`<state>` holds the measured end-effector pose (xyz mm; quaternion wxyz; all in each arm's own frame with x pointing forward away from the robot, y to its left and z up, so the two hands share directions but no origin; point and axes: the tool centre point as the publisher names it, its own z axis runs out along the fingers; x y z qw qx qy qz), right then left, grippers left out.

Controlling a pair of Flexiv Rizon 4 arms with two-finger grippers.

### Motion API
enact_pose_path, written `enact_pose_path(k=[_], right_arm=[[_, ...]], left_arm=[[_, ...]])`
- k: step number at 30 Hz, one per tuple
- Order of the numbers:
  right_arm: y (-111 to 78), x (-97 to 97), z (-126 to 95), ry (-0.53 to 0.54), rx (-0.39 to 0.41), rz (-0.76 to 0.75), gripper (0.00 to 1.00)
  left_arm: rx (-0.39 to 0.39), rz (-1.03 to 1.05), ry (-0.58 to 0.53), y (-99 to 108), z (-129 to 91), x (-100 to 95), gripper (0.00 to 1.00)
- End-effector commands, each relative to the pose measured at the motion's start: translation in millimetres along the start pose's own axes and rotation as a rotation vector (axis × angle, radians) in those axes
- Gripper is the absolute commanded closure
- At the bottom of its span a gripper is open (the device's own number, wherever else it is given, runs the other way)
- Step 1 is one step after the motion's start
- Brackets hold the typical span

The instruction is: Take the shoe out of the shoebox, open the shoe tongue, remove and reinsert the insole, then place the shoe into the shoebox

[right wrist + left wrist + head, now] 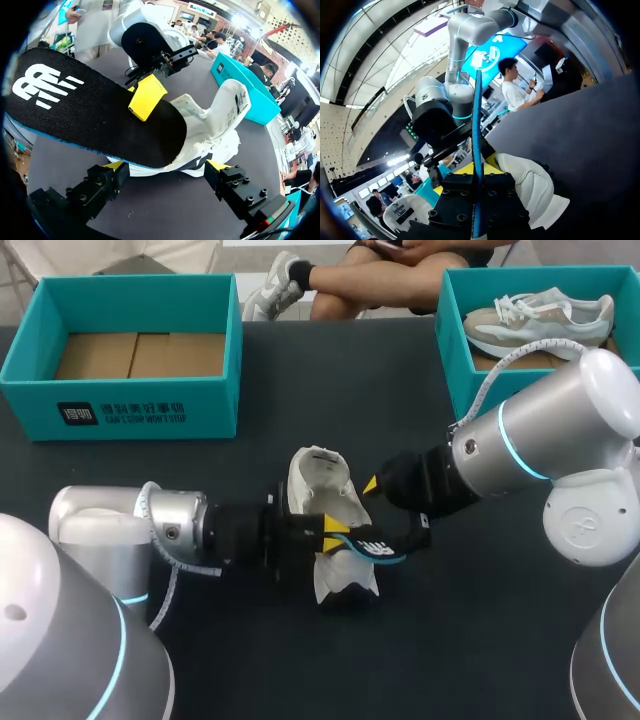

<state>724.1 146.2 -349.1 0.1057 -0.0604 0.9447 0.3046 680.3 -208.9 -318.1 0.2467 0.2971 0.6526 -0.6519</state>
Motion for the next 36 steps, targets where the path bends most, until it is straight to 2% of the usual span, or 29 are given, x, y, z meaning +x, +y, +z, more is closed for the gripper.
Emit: enact_pose_path(k=[1,5,11,18,23,24,25,27,36], right_arm=[[0.0,1.3,1,-0.002,-0.001,-0.001,0.00],[0.0,1.3,1,-0.002,-0.001,-0.001,0.00],[0.0,1.3,1,-0.002,-0.001,-0.001,0.00],[0.0,1.3,1,-0.002,-0.001,-0.001,0.00],[0.0,1.3,1,-0.002,-0.001,-0.001,0.00],[0.0,1.3,1,-0.002,-0.001,-0.001,0.00],[0.0,1.3,1,-0.002,-0.001,-0.001,0.00],[0.0,1.3,1,-0.002,-0.001,-0.001,0.00],[0.0,1.3,1,-0.002,-0.001,-0.001,0.00]], left_arm=[[0.007,-0.003,0.000,6,0,4.8,1.00],[0.025,0.019,0.016,10,-6,10.2,1.00],[0.046,0.038,0.051,30,-12,10.1,1.00],[0.022,0.051,0.064,50,-15,3.5,1.00],[0.020,0.046,0.069,49,-15,5.5,1.00],[0.022,0.052,0.065,45,-15,6.1,0.95],[0.023,0.054,0.064,42,-16,6.4,0.77],[0.026,0.063,0.059,37,-16,6.2,0.66],[0.064,0.108,0.048,16,-8,-0.5,0.67]])
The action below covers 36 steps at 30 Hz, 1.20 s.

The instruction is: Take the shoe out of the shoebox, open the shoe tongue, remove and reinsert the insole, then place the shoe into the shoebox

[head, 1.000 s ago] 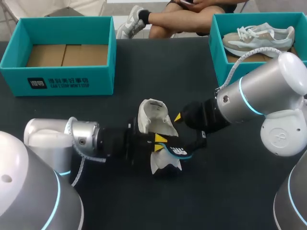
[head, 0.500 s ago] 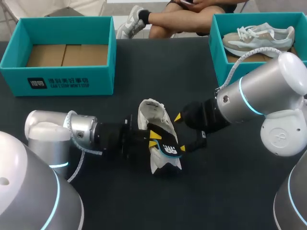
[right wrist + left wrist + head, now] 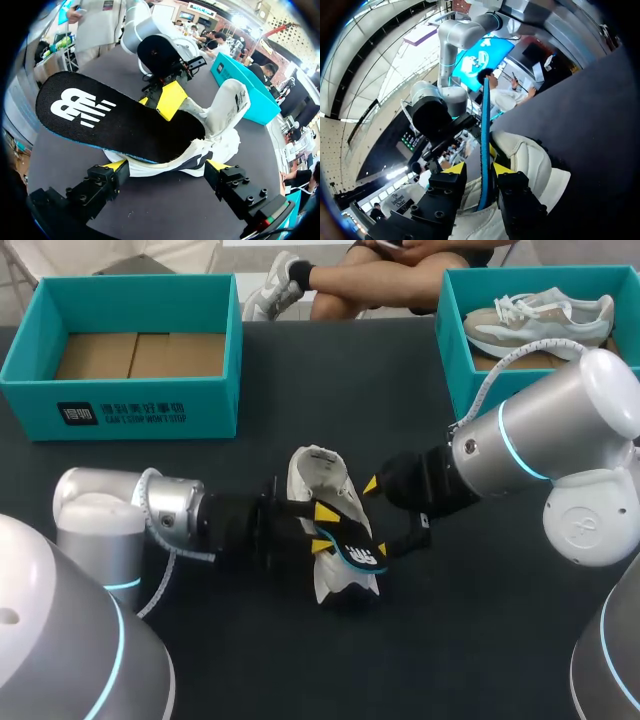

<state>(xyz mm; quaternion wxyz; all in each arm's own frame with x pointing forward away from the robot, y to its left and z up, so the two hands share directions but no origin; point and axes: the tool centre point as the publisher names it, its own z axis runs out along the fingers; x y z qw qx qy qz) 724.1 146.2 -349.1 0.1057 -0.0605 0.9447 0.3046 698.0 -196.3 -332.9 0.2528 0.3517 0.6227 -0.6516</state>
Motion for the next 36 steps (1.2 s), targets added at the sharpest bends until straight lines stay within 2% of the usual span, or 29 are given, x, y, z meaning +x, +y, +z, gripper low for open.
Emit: enact_pose_path(k=[1,7,9,10,11,27,32,33,34,35,36], right_arm=[[0.0,1.2,1,-0.002,-0.001,0.000,0.00],[0.0,1.2,1,-0.002,-0.001,0.000,0.00],[0.0,1.2,1,-0.002,-0.001,0.000,0.00],[0.0,1.2,1,-0.002,-0.001,0.000,0.00],[0.0,1.2,1,-0.002,-0.001,0.000,0.00],[0.0,1.2,1,-0.002,-0.001,0.000,0.00],[0.0,1.2,1,-0.002,-0.001,0.000,0.00],[0.0,1.2,1,-0.002,-0.001,0.000,0.00],[0.0,1.2,1,-0.002,-0.001,0.000,0.00],[0.0,1.2,1,-0.002,-0.001,0.000,0.00],[0.0,1.2,1,-0.002,-0.001,0.000,0.00]], left_arm=[[0.005,0.013,0.001,-8,7,-1.2,0.68],[0.039,0.025,0.020,-14,20,-2.6,0.73],[0.043,0.027,0.022,-15,22,-1.6,0.80],[0.045,0.026,0.022,-16,22,-0.8,0.94],[0.045,0.026,0.022,-16,22,0.6,1.00],[-0.021,0.023,0.025,23,0,14.8,1.00],[-0.031,0.028,0.009,19,-2,13.5,1.00],[-0.031,0.032,0.008,16,-1,13.0,0.97],[-0.031,0.039,0.008,13,0,12.4,0.76],[-0.028,0.043,0.011,11,0,11.7,0.65],[-0.027,0.049,0.013,8,1,10.9,0.66]])
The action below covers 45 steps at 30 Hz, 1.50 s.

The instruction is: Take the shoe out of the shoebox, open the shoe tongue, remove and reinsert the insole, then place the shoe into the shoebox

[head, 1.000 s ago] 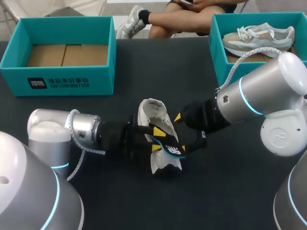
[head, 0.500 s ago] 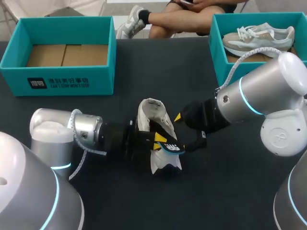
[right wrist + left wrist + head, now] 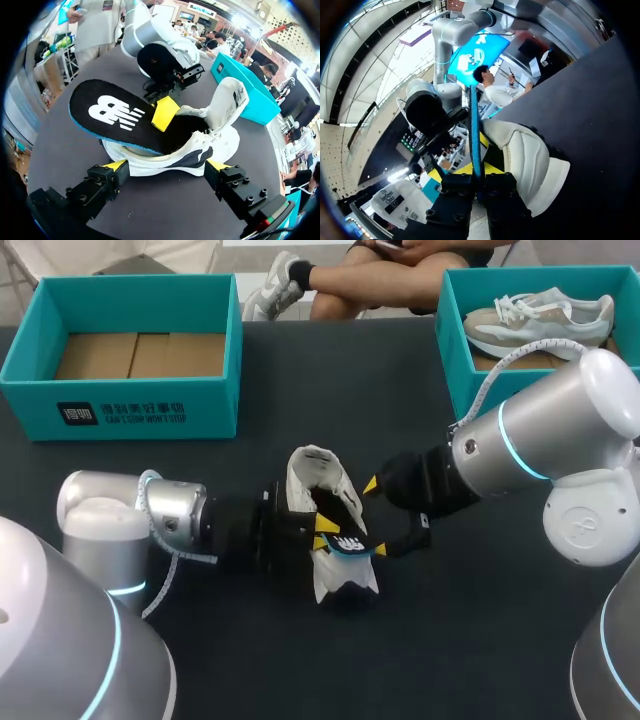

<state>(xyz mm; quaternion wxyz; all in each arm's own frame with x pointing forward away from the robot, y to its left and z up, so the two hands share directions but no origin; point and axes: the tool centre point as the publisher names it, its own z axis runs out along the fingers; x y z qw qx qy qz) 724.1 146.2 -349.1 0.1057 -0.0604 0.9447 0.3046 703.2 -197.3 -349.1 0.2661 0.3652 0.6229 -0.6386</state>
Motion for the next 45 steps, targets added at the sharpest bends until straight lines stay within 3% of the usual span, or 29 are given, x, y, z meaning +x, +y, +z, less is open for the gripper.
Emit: enact_pose_path(k=[1,11,14,17,23,30,39,40,41,42,43,45], right_arm=[[0.0,1.2,1,-0.002,-0.001,-0.001,0.00],[0.0,1.2,1,-0.002,-0.001,-0.001,0.00],[0.0,1.2,1,-0.002,-0.001,-0.001,0.00],[0.0,1.2,1,-0.002,-0.001,-0.001,0.00],[0.0,1.2,1,-0.002,-0.001,-0.001,0.00],[0.0,1.2,1,-0.002,-0.001,-0.001,0.00],[0.0,1.2,1,-0.002,-0.001,-0.001,0.00],[0.0,1.2,1,-0.002,-0.001,-0.001,0.00],[0.0,1.2,1,-0.002,-0.001,-0.001,0.00],[0.0,1.2,1,-0.002,-0.001,-0.001,0.00],[0.0,1.2,1,-0.002,-0.001,-0.001,0.00],[0.0,1.2,1,-0.002,-0.001,-0.001,0.00]], left_arm=[[-0.007,0.015,0.003,-9,1,0.4,0.66],[0.004,0.078,0.013,-30,11,-12.2,0.73],[0.013,0.091,0.012,-35,15,-14.1,0.82],[0.019,0.093,0.022,-36,18,-12.4,1.00],[0.008,0.073,0.053,-27,18,-2.2,1.00],[-0.025,0.073,0.067,-12,1,-0.7,1.00],[-0.044,0.068,0.062,-12,-5,-0.9,1.00],[-0.043,0.072,0.058,-14,-4,-1.5,0.98],[-0.041,0.078,0.054,-17,-3,-2.7,0.86],[-0.041,0.083,0.053,-19,-3,-3.7,0.82],[-0.040,0.089,0.049,-22,-2,-5.0,0.72],[-0.036,0.100,0.046,-26,-1,-7.8,0.69]])
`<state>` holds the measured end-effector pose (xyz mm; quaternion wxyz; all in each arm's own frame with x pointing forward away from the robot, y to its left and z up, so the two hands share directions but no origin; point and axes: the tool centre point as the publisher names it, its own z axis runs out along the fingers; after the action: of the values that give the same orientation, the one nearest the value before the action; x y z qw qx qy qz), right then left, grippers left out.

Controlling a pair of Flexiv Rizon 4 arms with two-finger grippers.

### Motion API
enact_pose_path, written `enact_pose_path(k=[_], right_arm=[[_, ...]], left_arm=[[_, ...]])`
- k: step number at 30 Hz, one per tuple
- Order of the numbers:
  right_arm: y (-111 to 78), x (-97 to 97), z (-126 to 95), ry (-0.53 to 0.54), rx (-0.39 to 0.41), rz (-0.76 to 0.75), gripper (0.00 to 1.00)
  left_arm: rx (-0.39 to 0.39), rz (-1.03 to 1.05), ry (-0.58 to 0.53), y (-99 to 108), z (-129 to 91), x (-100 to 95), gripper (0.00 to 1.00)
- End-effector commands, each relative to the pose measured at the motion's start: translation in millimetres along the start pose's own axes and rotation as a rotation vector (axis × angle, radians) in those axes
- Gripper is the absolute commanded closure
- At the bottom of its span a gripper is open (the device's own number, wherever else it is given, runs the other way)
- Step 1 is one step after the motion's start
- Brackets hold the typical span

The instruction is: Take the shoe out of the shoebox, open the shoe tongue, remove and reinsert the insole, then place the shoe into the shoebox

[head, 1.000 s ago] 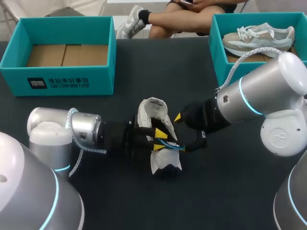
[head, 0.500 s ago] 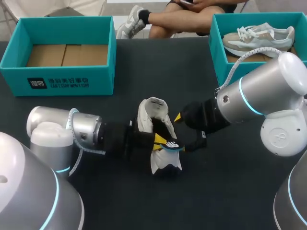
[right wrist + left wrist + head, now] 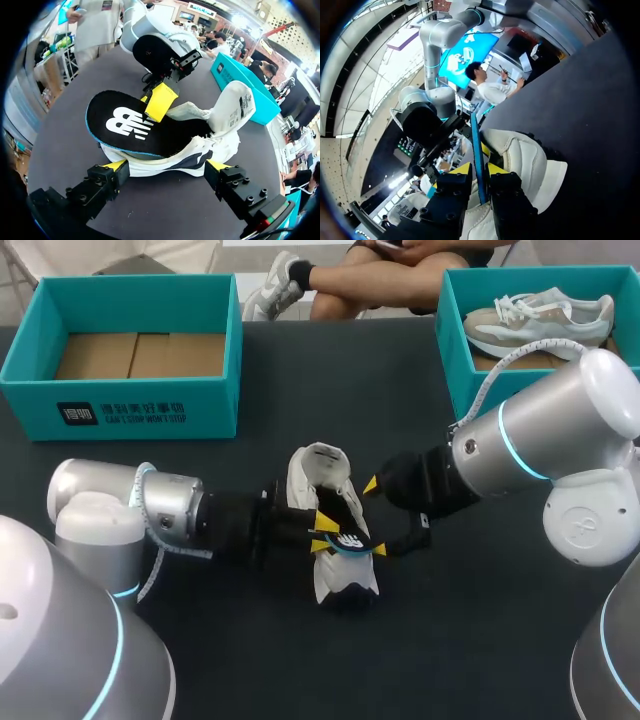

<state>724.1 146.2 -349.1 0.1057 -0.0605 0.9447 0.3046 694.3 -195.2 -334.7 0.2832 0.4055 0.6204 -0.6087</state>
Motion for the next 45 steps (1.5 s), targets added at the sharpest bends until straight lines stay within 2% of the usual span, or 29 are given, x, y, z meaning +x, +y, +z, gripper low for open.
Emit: enact_pose_path(k=[1,10,12,13,25,34,35,36,45], right_arm=[[-0.1,1.2,1,-0.002,-0.001,0.000,0.00],[-0.1,1.2,1,-0.002,-0.001,0.000,0.00],[-0.1,1.2,1,-0.002,-0.001,0.000,0.00],[-0.1,1.2,1,-0.002,-0.001,0.000,0.00],[-0.1,1.2,1,-0.002,-0.001,0.000,0.00],[-0.1,1.2,1,-0.002,-0.001,0.000,0.00],[-0.1,1.2,1,-0.002,-0.001,0.000,0.00],[-0.1,1.2,1,-0.002,-0.001,0.000,0.00],[-0.1,1.2,1,-0.002,-0.001,0.000,0.00]], left_arm=[[-0.008,0.014,-0.007,-11,1,-4.4,0.69],[0.035,0.023,0.002,-14,19,-5.2,0.78],[0.034,0.016,0.012,-13,21,-2.1,0.87],[0.033,0.012,0.015,-12,21,-0.3,1.00],[-0.033,-0.016,0.047,5,0,8.3,1.00],[-0.049,-0.030,0.045,7,-4,12.5,1.00],[-0.046,-0.027,0.044,5,-3,11.7,0.78],[-0.040,-0.021,0.045,2,-1,10.5,0.73],[-0.007,0.042,0.034,-17,7,-5.1,0.73]])
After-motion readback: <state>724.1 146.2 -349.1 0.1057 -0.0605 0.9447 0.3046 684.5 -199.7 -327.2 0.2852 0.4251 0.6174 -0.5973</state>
